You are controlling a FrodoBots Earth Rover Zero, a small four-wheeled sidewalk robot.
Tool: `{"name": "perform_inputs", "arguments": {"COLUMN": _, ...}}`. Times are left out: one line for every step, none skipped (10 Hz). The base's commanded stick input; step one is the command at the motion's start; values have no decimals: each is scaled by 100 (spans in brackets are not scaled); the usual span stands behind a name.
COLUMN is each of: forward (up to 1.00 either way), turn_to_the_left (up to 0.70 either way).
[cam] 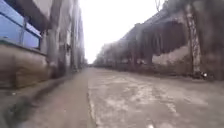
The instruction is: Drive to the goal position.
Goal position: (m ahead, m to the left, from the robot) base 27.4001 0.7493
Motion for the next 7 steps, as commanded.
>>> {"name": "perform_inputs", "arguments": {"forward": 85, "turn_to_the_left": 27}}
{"name": "perform_inputs", "arguments": {"forward": 85, "turn_to_the_left": 27}}
{"name": "perform_inputs", "arguments": {"forward": 85, "turn_to_the_left": 27}}
{"name": "perform_inputs", "arguments": {"forward": 85, "turn_to_the_left": 27}}
{"name": "perform_inputs", "arguments": {"forward": 85, "turn_to_the_left": 27}}
{"name": "perform_inputs", "arguments": {"forward": 85, "turn_to_the_left": 8}}
{"name": "perform_inputs", "arguments": {"forward": 85, "turn_to_the_left": 0}}
